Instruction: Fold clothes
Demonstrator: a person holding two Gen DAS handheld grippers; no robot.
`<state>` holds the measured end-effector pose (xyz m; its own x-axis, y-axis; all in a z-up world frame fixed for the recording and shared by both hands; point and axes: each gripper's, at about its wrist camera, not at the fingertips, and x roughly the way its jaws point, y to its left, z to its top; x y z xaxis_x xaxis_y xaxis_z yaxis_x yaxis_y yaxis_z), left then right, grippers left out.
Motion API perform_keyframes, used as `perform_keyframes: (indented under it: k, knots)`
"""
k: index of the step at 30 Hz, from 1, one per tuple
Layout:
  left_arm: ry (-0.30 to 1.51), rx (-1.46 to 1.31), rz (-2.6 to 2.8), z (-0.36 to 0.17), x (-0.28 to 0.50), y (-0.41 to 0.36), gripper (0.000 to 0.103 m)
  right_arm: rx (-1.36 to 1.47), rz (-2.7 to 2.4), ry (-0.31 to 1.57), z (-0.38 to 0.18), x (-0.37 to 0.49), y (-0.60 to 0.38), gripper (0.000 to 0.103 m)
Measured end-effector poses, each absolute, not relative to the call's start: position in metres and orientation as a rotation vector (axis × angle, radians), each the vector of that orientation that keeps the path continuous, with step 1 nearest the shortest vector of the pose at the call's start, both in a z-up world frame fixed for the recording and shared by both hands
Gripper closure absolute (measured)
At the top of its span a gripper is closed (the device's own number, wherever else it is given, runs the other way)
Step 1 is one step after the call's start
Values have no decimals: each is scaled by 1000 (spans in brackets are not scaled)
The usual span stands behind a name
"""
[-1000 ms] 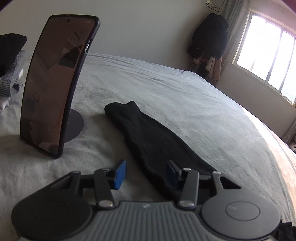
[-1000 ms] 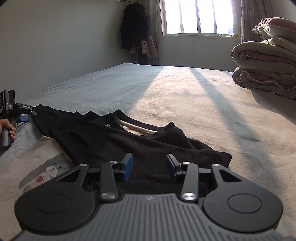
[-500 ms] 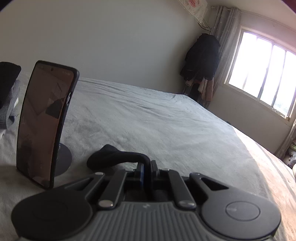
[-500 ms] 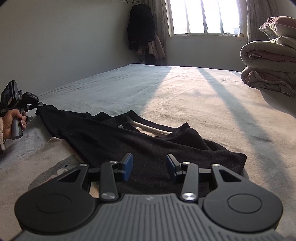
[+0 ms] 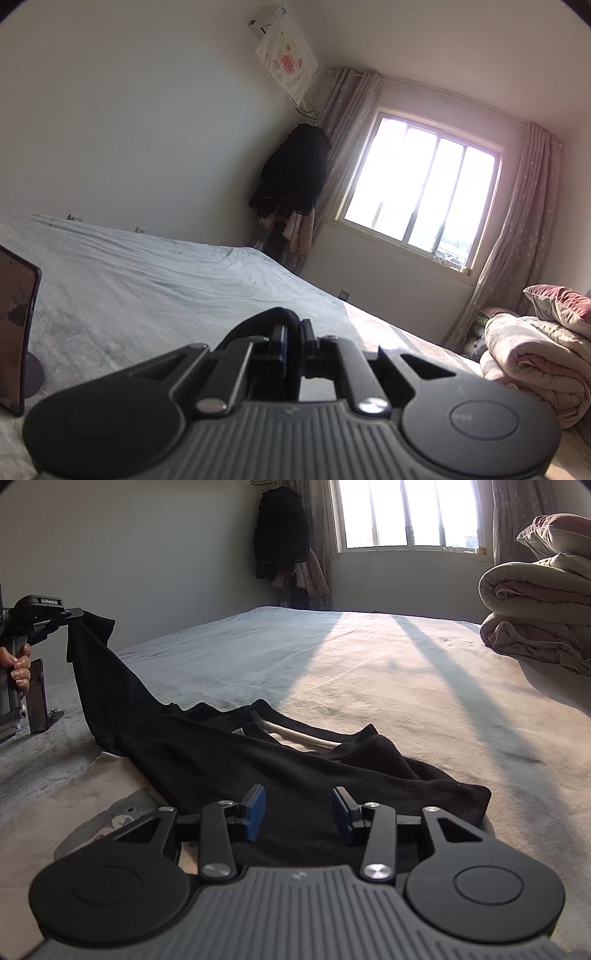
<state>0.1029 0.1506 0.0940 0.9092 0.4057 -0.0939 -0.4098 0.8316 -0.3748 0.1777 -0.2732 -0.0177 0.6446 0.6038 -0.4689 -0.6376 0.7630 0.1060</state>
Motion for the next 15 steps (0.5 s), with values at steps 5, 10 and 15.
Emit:
perform_keyframes:
  k: [5, 10, 15]
  knots:
    - [-17, -387, 323, 108, 106, 118, 97, -71, 707, 504, -17, 178, -274, 58]
    - [-19, -393, 214, 113, 114, 90, 97, -73, 705, 500, -16, 178, -275, 58]
    - [5, -399, 121, 109, 123, 58, 97, -72, 701, 495, -16, 179, -276, 58]
